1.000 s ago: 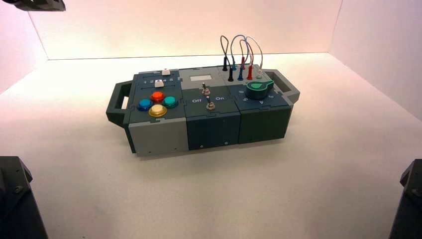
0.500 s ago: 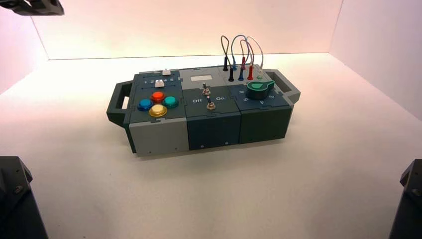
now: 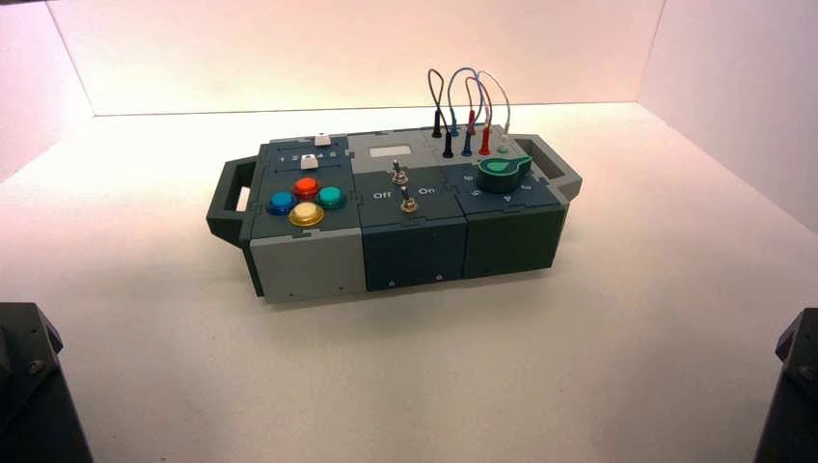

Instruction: Return to the home position.

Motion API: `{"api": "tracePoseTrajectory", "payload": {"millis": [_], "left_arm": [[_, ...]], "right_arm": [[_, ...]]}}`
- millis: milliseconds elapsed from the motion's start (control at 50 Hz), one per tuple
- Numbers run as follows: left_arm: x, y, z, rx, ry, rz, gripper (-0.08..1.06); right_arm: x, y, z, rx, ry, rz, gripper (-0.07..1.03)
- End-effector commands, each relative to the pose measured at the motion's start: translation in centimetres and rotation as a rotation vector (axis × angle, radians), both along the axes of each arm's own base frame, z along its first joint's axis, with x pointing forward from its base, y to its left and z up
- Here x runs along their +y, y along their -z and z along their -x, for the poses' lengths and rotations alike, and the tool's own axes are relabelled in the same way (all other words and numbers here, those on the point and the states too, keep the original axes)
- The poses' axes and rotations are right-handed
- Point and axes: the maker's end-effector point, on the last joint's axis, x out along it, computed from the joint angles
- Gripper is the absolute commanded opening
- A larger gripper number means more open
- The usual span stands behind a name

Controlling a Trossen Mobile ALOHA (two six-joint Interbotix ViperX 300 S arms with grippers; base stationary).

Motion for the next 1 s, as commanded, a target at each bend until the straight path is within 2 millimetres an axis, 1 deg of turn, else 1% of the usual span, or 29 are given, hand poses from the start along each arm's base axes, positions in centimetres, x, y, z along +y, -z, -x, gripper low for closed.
{"api": "tracePoseTrajectory", "payload": {"millis": [20, 100, 320, 760, 1000], "left_arm": [[0.1, -0.5, -0.1, -0.015, -0.007, 0.003, -0.03], [0.1, -0.5, 0.0, -0.020, -0.005, 0.003, -0.03], [0.1, -0.9, 0.7, -0.052, -0.007, 0.010, -0.03], [0.2, -2.3, 2.8, -0.166, -0.011, 0.032, -0.03], [0.3, -2.3, 3.0, -0.178, -0.017, 0.035, -0.03]], "right_arm": [[-0.1, -0.1, -0.2, -0.004, 0.008, -0.008, -0.02], [-0.1, 0.0, -0.1, -0.004, 0.009, -0.008, -0.02], [-0.1, -0.6, 0.2, -0.028, 0.009, -0.011, -0.02], [-0.1, -1.4, 1.3, -0.090, 0.011, -0.027, -0.02], [-0.1, -1.3, 1.4, -0.091, 0.012, -0.029, -0.02]]}}
